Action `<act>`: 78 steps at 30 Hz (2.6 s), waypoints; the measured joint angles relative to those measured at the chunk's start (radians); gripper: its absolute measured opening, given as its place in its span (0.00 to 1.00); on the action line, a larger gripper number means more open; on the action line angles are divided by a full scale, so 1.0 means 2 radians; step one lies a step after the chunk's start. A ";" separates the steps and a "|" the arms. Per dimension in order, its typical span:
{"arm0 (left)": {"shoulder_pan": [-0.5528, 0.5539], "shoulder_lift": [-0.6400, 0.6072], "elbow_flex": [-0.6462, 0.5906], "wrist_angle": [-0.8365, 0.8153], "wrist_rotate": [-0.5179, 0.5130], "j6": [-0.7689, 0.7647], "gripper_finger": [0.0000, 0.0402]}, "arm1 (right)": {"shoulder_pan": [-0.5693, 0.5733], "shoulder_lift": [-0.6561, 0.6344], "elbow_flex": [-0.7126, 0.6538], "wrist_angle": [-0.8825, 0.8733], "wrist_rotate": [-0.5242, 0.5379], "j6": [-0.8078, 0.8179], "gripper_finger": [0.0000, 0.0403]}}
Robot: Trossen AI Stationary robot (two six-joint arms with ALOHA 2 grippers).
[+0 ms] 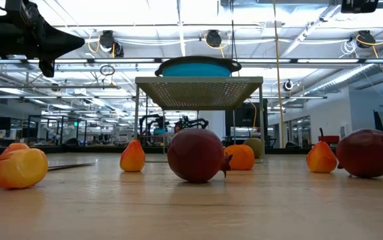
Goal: Pick & Place Fruit
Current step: Put the mango into the blue strainer bowl on the shelf
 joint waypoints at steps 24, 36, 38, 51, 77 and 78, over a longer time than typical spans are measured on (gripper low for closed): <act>0.000 0.000 0.000 0.000 0.001 -0.001 0.02 | 0.000 0.003 -0.099 -0.069 -0.002 0.183 0.04; 0.000 0.000 0.000 0.000 0.001 0.000 0.02 | 0.000 0.002 -0.196 -0.018 -0.004 0.208 0.14; 0.000 0.000 0.000 0.000 0.001 0.000 0.02 | 0.000 0.002 -0.208 -0.007 -0.004 0.208 0.18; 0.000 0.000 0.000 0.000 0.000 0.019 0.02 | 0.000 0.002 -0.273 0.024 -0.003 0.234 0.44; 0.000 0.000 0.000 0.000 0.000 0.025 0.02 | 0.000 0.002 -0.277 0.052 0.023 0.233 0.70; 0.000 0.000 0.000 0.000 0.000 0.025 0.02 | 0.000 0.002 -0.277 0.053 0.022 0.233 0.69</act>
